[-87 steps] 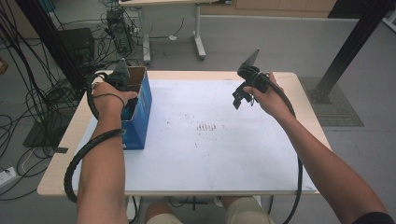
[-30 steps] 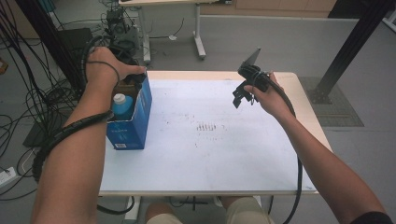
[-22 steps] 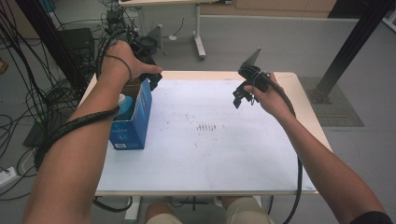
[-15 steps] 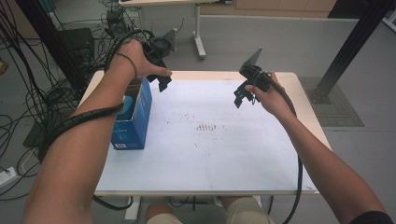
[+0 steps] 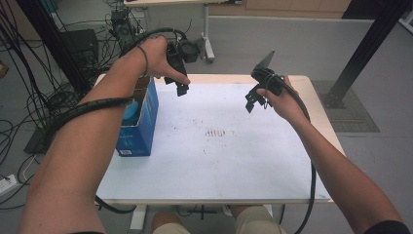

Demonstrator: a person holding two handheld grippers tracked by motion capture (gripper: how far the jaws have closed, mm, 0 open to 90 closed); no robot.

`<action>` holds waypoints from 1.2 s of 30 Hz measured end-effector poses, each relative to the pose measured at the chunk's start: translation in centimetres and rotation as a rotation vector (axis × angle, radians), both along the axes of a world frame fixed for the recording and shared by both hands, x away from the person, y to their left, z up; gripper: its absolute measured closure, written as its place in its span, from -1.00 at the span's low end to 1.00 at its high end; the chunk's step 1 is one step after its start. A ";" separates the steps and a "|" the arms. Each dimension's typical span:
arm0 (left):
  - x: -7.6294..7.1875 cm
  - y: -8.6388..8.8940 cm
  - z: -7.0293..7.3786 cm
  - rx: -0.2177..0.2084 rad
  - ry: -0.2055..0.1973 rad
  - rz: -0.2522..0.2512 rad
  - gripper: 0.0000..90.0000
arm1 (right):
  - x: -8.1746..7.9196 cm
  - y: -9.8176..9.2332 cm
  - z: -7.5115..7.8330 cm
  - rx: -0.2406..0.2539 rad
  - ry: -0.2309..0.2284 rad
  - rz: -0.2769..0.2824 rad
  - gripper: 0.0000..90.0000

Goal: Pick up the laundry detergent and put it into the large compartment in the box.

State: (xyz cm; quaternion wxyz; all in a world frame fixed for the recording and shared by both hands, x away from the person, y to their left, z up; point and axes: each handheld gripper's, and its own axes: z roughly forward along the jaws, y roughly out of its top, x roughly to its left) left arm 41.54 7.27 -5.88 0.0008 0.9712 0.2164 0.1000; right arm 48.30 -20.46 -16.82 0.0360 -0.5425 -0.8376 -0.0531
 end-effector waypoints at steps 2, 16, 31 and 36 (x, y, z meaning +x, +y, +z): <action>0.1 -0.2 0.0 0.009 0.006 -0.015 -0.79 | 0.0 0.0 -0.1 -0.003 -0.001 0.000 -0.81; 0.6 -0.1 -0.3 0.008 0.023 -0.038 -0.82 | 0.4 -0.1 -0.4 -0.006 0.005 -0.005 -0.81; 0.5 -0.5 -0.1 -0.011 0.029 -0.051 -0.82 | 0.2 -0.6 -0.2 0.000 -0.001 -0.014 -0.81; 0.5 -0.4 -0.1 -0.016 0.028 -0.054 -0.83 | 0.1 -0.7 -0.1 0.001 -0.003 -0.012 -0.81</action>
